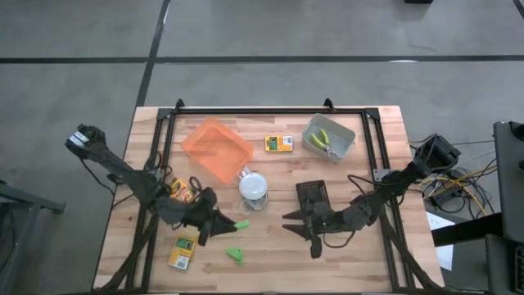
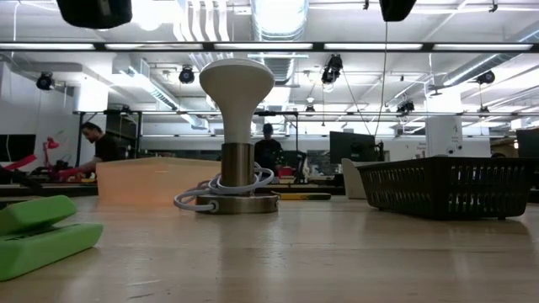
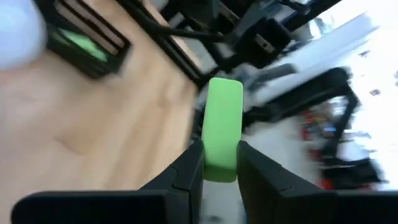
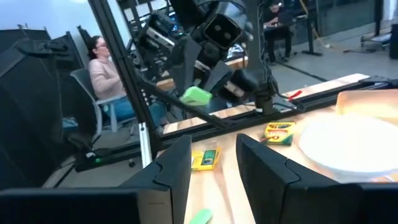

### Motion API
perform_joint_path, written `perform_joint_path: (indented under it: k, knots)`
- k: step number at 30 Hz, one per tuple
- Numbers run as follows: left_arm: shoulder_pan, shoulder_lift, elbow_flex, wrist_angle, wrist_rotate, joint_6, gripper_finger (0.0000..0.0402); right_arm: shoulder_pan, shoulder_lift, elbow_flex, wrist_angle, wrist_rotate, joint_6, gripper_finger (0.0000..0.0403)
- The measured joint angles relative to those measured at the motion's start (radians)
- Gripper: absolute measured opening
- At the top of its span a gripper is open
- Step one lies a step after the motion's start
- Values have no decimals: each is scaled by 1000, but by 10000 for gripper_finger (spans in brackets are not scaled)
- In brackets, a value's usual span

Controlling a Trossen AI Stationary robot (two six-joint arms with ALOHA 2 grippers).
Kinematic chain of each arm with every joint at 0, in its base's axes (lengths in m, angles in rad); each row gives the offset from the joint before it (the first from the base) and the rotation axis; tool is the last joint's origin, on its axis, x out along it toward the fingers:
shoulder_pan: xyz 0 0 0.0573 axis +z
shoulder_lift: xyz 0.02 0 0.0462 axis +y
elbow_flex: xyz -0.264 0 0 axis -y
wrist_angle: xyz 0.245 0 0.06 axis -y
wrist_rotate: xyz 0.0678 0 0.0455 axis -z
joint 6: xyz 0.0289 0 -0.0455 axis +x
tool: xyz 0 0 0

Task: Pick & Place School Supplies
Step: Put the green eraser into the black bin

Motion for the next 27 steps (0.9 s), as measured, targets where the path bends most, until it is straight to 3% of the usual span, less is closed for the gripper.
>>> perform_joint_path:
  k: [2,9,16,23,27]
  knots:
    - [32,0,-2,36,82,-80,85,0,0,9,0,0,-4,127]
    - [76,2,-2,153,214,-208,85,-17,0,36,1,1,-13,134]
    - [94,11,-3,135,218,-239,85,-24,0,50,-6,0,-359,124]
    - [105,71,-4,137,235,-253,85,-46,0,50,-10,0,-512,115]
    - [116,109,-4,158,240,-261,85,-62,0,50,-20,-62,-560,113]
